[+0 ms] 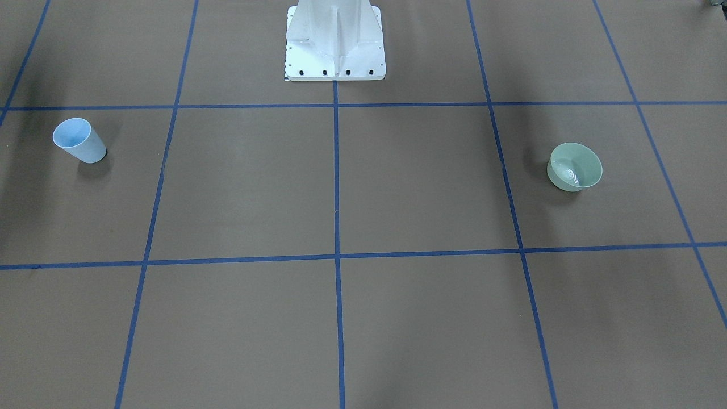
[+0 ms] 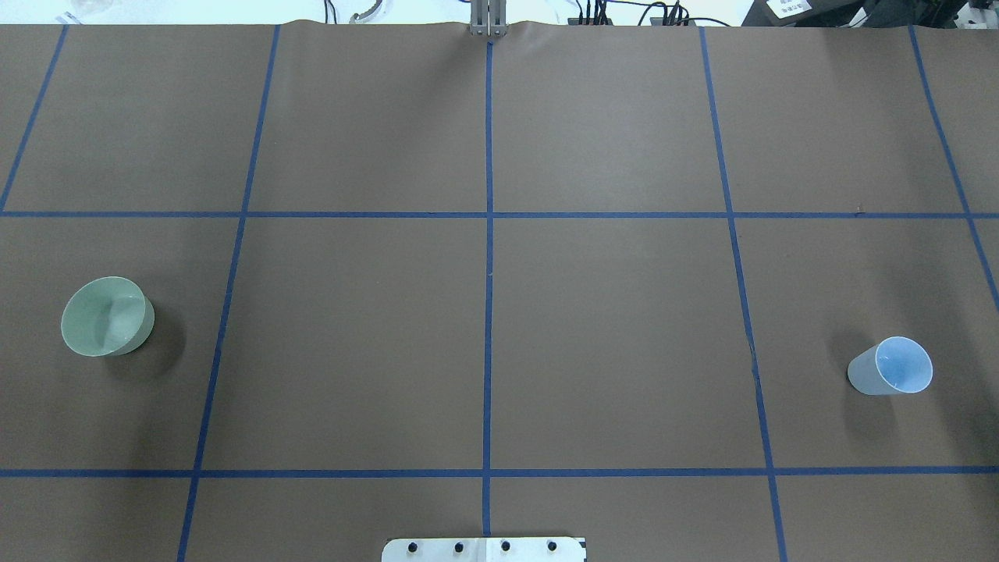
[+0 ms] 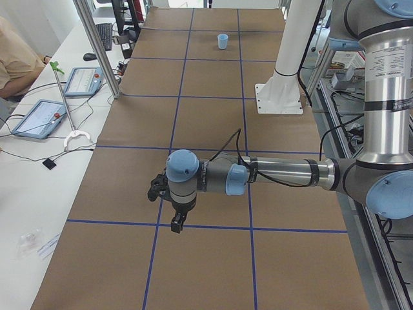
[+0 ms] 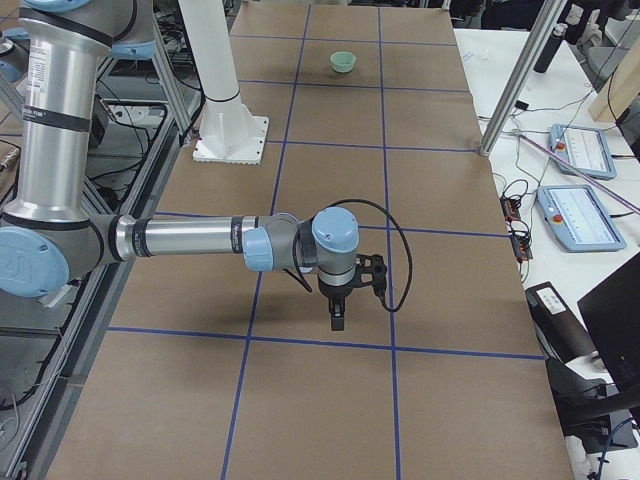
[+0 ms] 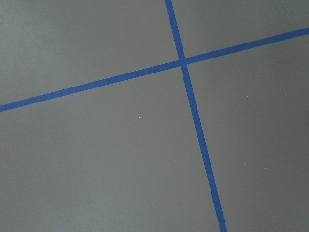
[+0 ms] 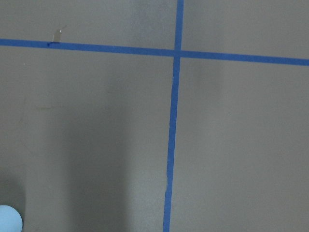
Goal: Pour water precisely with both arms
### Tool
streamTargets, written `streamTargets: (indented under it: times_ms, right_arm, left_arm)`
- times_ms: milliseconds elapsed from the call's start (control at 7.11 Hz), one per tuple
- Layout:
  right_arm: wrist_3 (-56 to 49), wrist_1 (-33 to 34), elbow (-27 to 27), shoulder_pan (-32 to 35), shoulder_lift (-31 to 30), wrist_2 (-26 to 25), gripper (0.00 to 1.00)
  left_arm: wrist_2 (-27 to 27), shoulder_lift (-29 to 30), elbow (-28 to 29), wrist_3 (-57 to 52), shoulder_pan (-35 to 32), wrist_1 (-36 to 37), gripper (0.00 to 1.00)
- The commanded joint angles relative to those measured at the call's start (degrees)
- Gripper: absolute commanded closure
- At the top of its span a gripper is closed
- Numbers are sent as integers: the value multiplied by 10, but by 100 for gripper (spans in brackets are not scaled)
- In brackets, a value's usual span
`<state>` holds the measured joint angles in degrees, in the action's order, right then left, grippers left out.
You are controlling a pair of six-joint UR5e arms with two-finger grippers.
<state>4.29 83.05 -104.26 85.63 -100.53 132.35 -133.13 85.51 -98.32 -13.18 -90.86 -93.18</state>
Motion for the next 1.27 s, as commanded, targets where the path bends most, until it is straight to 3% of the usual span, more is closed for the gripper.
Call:
streamTargets:
  times_ms: [0,141,563,844,1125]
  right_arm:
    - [1,-59,4,0,2,5,0]
    - [0,-61,3,0,1,3,0]
    - [2,-104,7,0,-5,5,0]
    - [1,-104,9,0,-5,5,0]
    - [1,-104,8,0,-6,5,0]
  left_arm:
    - [1,43,-11,1,2,-30,0]
    - [0,48,-6,1,5,-88,0]
    - [-58,35,-5,59,14,-145,0]
    - [-60,-2,-5,99,84,-226,0]
    - [-50,-27,0,256,132,-278,0]
